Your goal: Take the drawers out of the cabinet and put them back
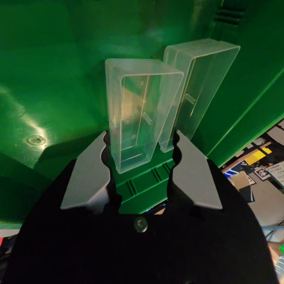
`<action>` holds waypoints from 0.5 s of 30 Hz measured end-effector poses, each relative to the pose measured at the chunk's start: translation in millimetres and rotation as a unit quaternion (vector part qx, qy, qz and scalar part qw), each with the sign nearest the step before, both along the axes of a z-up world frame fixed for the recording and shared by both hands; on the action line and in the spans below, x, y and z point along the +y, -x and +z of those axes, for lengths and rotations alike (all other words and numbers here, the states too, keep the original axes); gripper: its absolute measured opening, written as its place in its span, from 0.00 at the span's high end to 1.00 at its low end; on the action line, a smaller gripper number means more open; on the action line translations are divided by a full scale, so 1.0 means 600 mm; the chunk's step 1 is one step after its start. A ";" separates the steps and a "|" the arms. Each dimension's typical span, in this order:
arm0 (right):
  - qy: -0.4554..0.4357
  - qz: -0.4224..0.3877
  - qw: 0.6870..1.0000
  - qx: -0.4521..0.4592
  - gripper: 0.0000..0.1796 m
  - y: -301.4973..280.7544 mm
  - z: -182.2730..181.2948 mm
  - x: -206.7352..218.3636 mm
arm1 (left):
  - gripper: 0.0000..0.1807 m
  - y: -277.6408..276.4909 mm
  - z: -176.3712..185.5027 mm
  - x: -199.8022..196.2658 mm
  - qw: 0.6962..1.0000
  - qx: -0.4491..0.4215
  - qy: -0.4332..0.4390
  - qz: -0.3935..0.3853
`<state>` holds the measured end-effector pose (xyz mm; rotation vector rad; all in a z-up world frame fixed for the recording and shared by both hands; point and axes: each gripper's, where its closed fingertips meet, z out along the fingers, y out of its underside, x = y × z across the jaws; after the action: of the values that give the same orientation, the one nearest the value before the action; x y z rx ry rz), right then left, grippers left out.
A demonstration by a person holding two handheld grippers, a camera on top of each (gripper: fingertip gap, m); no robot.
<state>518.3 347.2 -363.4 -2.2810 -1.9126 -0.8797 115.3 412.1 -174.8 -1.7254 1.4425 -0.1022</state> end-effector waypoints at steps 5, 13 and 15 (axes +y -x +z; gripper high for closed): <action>-0.056 -0.037 0.997 0.026 0.54 0.004 0.041 0.006 | 1.00 0.000 0.000 0.000 1.000 -0.001 0.002 0.000; -0.282 0.081 0.939 0.182 0.78 0.238 0.274 -0.088 | 1.00 0.000 0.000 0.000 1.000 0.000 0.000 0.000; -0.281 0.158 0.923 0.210 0.78 0.349 0.264 -0.135 | 1.00 0.000 0.000 0.000 1.000 0.000 0.000 0.000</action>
<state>309.2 266.3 -205.0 -1.6086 -1.5214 -0.7021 115.4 412.1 -175.0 -1.7253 1.4420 -0.1018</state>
